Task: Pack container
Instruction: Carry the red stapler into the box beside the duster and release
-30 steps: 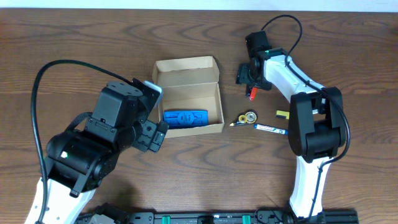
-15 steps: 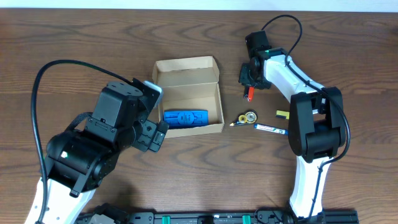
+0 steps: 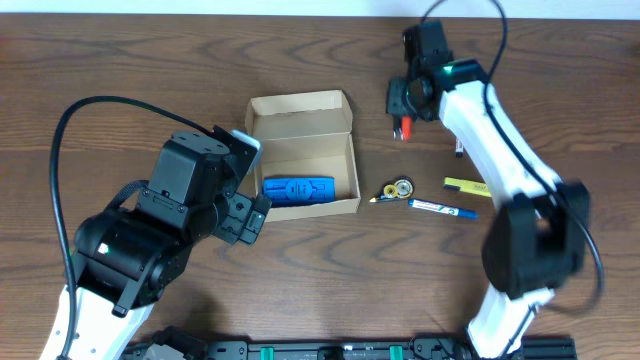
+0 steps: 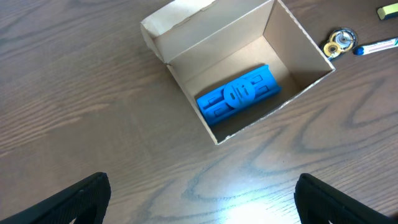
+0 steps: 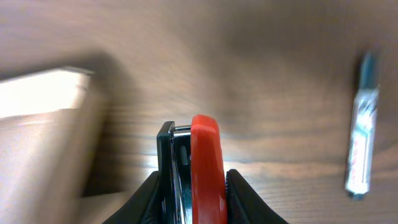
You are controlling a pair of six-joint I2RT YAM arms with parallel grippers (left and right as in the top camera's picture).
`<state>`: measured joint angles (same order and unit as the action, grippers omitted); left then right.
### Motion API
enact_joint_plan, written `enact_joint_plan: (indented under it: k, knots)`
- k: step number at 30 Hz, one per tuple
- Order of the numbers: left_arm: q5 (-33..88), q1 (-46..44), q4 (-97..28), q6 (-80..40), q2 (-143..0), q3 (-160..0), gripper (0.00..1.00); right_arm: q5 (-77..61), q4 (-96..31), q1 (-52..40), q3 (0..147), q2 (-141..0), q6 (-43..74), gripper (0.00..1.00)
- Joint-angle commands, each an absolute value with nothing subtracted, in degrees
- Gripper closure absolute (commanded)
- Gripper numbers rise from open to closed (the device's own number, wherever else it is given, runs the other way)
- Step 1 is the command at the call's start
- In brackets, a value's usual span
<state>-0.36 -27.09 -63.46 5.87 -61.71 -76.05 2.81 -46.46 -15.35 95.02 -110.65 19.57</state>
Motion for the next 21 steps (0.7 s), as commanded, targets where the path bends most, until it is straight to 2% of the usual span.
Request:
enact_joint_plan:
  k: [1,7,14,21]
  knots:
    - [-0.4,-26.9,-63.7,6.2,-61.8,-76.3,0.05,2.6,-46.3,-19.7,97.0,-103.5,12.8,0.99]
    - [-0.4,-26.9,-63.7,6.2,-61.8,-76.3,0.05,2.5,-46.1,-28.0,97.0,-100.4,1.6,0.99]
    - [-0.4,-26.9,-63.7,6.2,-61.8,-76.3,0.05,-1.8,-46.3,-36.1,95.6,-102.1,-21.7,0.99]
    - [-0.4,-26.9,-63.7,6.2,-61.8,-76.3,0.05,-8.1,-48.3,-39.1,94.8,-105.4,-41.8,0.99]
